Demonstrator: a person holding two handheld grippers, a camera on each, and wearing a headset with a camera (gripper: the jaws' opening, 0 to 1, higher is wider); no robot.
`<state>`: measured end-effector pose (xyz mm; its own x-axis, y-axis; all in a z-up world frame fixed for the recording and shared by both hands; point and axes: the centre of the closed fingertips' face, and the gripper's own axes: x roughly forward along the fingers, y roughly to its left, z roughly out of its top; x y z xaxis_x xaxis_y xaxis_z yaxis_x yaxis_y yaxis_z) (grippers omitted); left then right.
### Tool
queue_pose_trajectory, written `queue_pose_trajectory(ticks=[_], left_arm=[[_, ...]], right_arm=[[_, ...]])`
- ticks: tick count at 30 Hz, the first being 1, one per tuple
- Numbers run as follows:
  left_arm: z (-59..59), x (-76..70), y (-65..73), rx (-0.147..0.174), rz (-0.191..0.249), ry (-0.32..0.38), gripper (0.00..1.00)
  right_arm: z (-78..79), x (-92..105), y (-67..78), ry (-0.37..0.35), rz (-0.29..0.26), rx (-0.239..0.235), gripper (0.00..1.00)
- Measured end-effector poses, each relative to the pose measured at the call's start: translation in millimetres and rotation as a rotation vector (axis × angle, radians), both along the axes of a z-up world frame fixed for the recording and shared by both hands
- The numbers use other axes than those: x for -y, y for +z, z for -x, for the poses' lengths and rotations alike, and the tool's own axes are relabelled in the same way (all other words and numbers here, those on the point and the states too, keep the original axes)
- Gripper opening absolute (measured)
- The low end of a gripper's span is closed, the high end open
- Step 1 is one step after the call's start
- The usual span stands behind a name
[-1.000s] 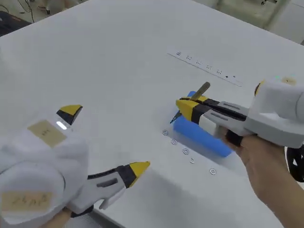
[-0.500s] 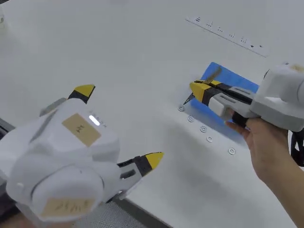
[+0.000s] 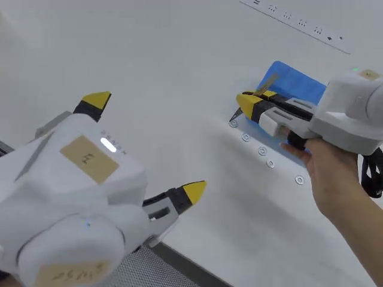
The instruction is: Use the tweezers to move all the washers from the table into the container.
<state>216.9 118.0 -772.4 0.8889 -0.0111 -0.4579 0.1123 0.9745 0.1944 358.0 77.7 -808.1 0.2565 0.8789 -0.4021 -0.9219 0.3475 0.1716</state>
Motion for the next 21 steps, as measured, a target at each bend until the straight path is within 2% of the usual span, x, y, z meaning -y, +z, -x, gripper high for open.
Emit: queue_pose_trajectory(ticks=[4,7,15,21], left_arm=[[0.5,0.9,-3.1,-0.015,-0.009,-0.006,0.95],[0.6,0.1,-2.9,-0.013,-0.013,-0.004,0.94],[0.9,-2.6,-3.6,-0.013,-0.009,0.007,0.93],[1.2,-3.5,-3.8,-0.016,-0.014,0.010,0.93]], right_arm=[[-2.4,0.3,-2.8,-0.005,0.008,0.006,0.04],[-3.2,0.3,-6.2,-0.001,0.027,0.020,0.04],[-0.3,-0.8,-14.7,0.014,0.055,0.022,0.03],[-0.5,-4.4,-13.0,0.021,0.063,0.046,0.04]])
